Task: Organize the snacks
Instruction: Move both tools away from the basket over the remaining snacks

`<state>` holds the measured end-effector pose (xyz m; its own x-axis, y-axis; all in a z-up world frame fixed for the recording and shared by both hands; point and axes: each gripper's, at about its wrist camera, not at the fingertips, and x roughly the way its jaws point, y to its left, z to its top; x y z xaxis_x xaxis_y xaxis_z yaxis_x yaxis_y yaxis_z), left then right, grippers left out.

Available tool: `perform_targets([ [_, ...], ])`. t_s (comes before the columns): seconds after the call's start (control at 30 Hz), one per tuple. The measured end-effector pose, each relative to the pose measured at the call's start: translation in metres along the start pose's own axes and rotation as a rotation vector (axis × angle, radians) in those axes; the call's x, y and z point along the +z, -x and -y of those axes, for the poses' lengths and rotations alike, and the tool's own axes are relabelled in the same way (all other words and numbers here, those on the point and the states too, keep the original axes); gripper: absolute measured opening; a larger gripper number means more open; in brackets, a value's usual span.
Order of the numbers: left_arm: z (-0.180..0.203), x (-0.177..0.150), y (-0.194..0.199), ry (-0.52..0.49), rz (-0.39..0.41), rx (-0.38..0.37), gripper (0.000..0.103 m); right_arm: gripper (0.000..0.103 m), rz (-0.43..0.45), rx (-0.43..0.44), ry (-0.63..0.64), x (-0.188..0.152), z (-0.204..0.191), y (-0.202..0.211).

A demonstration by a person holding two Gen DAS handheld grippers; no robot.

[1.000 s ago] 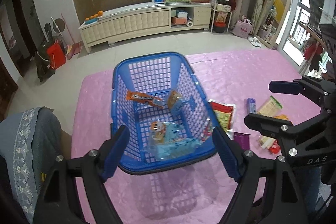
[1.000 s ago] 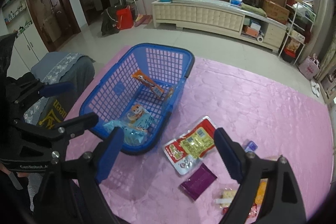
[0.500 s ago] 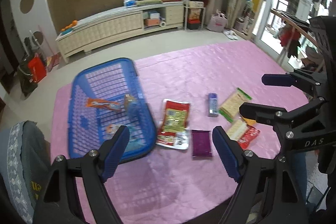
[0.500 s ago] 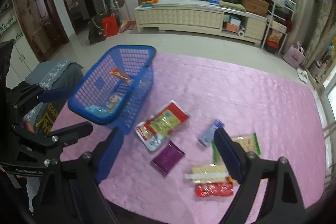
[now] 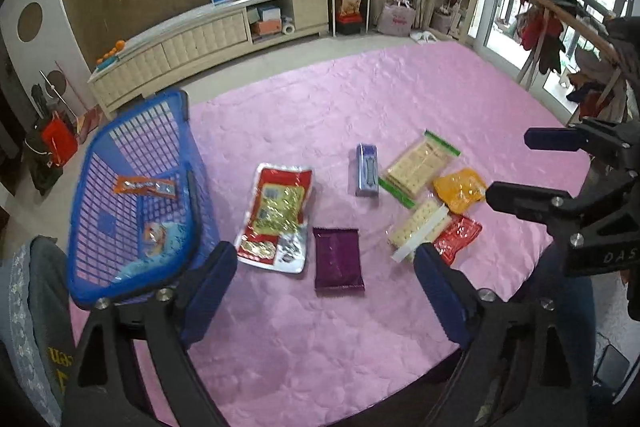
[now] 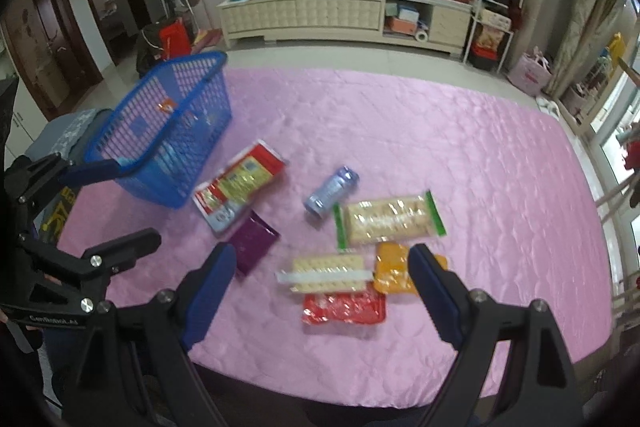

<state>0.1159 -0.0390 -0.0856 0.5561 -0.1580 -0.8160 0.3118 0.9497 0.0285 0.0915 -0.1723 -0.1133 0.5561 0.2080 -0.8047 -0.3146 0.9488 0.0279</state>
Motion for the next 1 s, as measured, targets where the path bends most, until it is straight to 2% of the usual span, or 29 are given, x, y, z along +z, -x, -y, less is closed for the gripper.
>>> perform_targets([
  [0.07, 0.004, -0.005, -0.008, 0.003, -0.012, -0.013, 0.103, 0.091, -0.007, -0.009, -0.004, -0.011, 0.002, -0.006],
  [0.4, 0.015, -0.030, -0.056, 0.012, -0.095, -0.040, 0.103, 0.092, -0.071, -0.019, -0.043, -0.049, 0.012, -0.046],
  [0.43, 0.015, -0.031, -0.059, 0.014, -0.101, -0.044, 0.103, 0.094, -0.078, -0.016, -0.049, -0.050, 0.013, -0.050],
  [0.5, 0.015, -0.033, -0.069, 0.014, -0.122, -0.044, 0.103, 0.103, -0.083, -0.016, -0.071, -0.054, 0.017, -0.059],
  [0.63, 0.013, -0.034, -0.089, 0.017, -0.156, -0.038, 0.103, 0.103, -0.106, -0.019, -0.093, -0.056, 0.022, -0.074],
  [0.93, -0.002, -0.025, -0.130, 0.059, -0.218, -0.088, 0.103, 0.103, -0.119, -0.039, -0.112, -0.053, 0.031, -0.098],
  [1.0, -0.004, -0.023, -0.137, 0.059, -0.229, -0.095, 0.099, 0.103, -0.123, -0.035, -0.120, -0.052, 0.033, -0.102],
])
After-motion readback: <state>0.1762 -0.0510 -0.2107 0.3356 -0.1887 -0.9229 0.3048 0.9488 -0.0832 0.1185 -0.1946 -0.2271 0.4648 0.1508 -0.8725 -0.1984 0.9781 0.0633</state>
